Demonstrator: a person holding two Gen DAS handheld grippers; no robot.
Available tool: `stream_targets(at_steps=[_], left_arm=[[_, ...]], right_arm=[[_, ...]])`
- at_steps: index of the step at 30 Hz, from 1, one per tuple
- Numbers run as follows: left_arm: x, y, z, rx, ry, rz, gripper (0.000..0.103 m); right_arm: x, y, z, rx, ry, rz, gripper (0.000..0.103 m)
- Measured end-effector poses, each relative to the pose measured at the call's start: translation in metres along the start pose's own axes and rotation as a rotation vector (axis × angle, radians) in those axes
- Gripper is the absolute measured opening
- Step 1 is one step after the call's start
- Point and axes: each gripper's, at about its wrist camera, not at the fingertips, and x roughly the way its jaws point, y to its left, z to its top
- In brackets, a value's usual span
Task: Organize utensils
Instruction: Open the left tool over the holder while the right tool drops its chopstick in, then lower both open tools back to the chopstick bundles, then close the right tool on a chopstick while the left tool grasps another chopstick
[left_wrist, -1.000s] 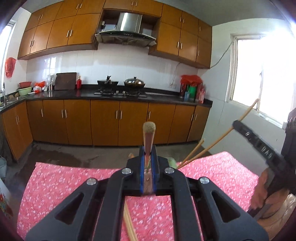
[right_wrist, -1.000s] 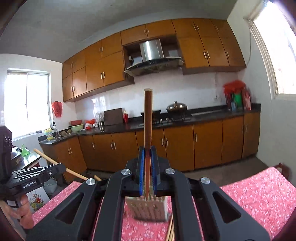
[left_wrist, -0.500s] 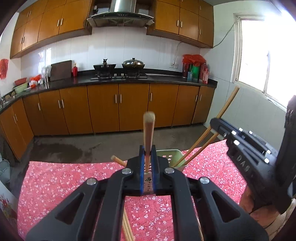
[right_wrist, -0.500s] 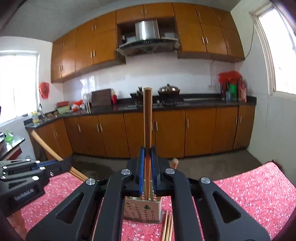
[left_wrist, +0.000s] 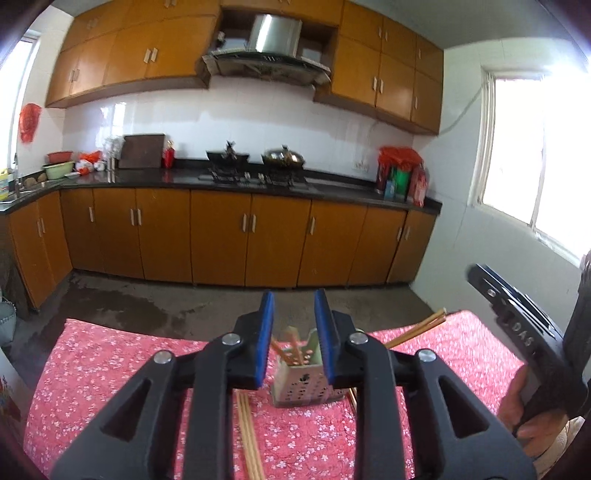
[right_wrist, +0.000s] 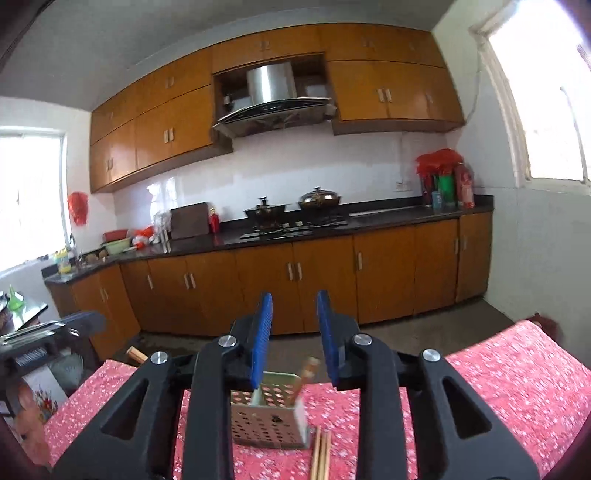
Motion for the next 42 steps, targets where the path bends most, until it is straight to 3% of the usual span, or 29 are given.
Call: stream_targets(at_steps=[3,5,8,10,13,16,23,26,29,32,35,42], left_arm=[[-0.024,0.016,-0.012,-0.006,-0.028,0.056,0.028],[-0.03,0.032,-0.031,-0.009,-0.01,0.103,0.028],[-0.02,0.056,-0.065,-0.027,0.084,0.141,0.028],[-0.003,0.071,-0.097,-0.029,0.18,0.181,0.028],[0.015,0.081,-0.136,-0.033,0.284,0.186,0.028],[0.029,0.084,-0.173,-0.048,0.374,0.159,0.027],[0.045,0.068,-0.214,-0.042,0.468,0.121,0.027],[0.051,0.063,-0.221,-0.035,0.489,0.113,0.027],[0.053,0.062,-0.226,-0.033,0.505,0.108,0.025],[0.053,0.061,-0.228,-0.033,0.512,0.099,0.025],[0.053,0.061,-0.231,-0.025,0.522,0.093,0.022],[0.052,0.053,-0.237,0.011,0.543,0.068,0.016]], right_arm=[[-0.004,-0.027,-0.016,0.035,0.076,-0.049,0.027],[0.007,-0.045,-0.04,0.051,0.189,-0.08,0.027],[0.036,-0.064,-0.097,0.074,0.434,-0.072,0.027],[0.052,-0.068,-0.143,0.102,0.602,-0.016,0.021],[0.059,-0.065,-0.187,0.118,0.719,0.025,0.017],[0.062,-0.058,-0.206,0.116,0.76,0.046,0.017],[0.064,-0.042,-0.218,0.056,0.77,0.01,0.017],[0.064,-0.038,-0.22,0.059,0.768,0.035,0.017],[0.071,-0.032,-0.221,-0.034,0.767,-0.038,0.017],[0.071,-0.034,-0.224,-0.01,0.766,-0.011,0.016],[0.073,-0.032,-0.225,-0.115,0.732,-0.1,0.01],[0.082,-0.055,-0.221,-0.046,0.722,-0.133,0.008]])
